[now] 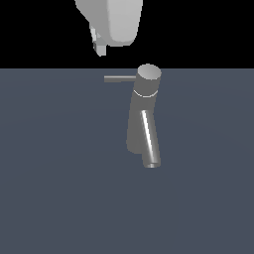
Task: Turn on the faucet by rotating a designated handle.
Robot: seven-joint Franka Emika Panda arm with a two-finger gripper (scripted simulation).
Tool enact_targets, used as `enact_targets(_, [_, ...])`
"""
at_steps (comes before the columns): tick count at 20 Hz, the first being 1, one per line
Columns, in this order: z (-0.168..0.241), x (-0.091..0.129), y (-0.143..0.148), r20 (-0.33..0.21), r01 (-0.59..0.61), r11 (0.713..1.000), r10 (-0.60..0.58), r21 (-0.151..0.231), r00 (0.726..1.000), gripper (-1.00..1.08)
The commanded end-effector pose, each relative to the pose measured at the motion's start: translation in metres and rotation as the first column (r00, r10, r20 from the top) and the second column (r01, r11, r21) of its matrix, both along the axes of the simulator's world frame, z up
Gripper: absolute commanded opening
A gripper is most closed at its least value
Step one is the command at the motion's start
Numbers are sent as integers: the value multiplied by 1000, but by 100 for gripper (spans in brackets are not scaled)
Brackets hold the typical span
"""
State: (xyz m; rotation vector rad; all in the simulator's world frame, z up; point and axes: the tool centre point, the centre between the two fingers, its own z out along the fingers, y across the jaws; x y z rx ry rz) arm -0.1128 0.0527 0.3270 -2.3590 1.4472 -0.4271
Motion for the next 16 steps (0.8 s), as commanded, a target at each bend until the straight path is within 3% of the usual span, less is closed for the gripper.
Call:
enact_targets(1, [-6,10,-1,19,59,998,-60,19,998,-100])
enact_targets(16, [-31,60,-13,87,318,941,-329,117,940,-100])
